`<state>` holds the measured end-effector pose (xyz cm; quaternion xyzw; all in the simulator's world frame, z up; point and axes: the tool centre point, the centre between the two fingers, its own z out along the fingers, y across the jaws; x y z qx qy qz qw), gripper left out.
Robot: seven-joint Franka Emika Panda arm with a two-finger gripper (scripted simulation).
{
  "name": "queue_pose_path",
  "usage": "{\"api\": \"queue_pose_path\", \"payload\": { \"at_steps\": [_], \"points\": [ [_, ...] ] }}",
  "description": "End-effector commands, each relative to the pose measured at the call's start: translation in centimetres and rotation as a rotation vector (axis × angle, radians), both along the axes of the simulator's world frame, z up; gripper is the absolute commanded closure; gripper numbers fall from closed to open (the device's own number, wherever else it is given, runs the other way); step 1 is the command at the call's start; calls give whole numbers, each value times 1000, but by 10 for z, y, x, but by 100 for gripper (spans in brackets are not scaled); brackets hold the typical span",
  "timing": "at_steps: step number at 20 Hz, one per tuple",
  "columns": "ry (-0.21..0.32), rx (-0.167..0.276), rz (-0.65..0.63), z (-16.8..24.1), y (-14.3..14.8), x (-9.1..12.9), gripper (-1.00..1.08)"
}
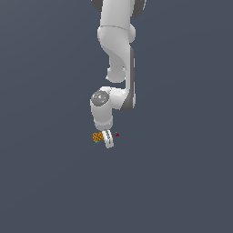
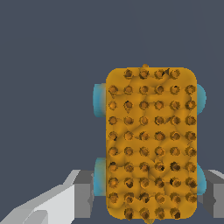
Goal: Pick up the object and move it to a goal position.
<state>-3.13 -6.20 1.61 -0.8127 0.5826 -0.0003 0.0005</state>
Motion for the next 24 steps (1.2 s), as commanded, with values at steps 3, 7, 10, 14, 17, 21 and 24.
{"api": "queue_pose_path", "payload": {
  "at_steps": [3, 7, 10, 14, 17, 21, 24],
  "points": [
    [1, 0, 0, -1, 0, 0, 108],
    [0, 0, 0, 1, 0, 0, 108],
    [0, 0, 0, 6, -2, -1, 108],
    [0, 0, 0, 21, -7, -3, 108],
    [0, 1, -1, 37, -12, -5, 108],
    [0, 2, -1, 67, -22, -10, 108],
    [1, 2, -2, 95, -32, -14, 108]
  ]
}}
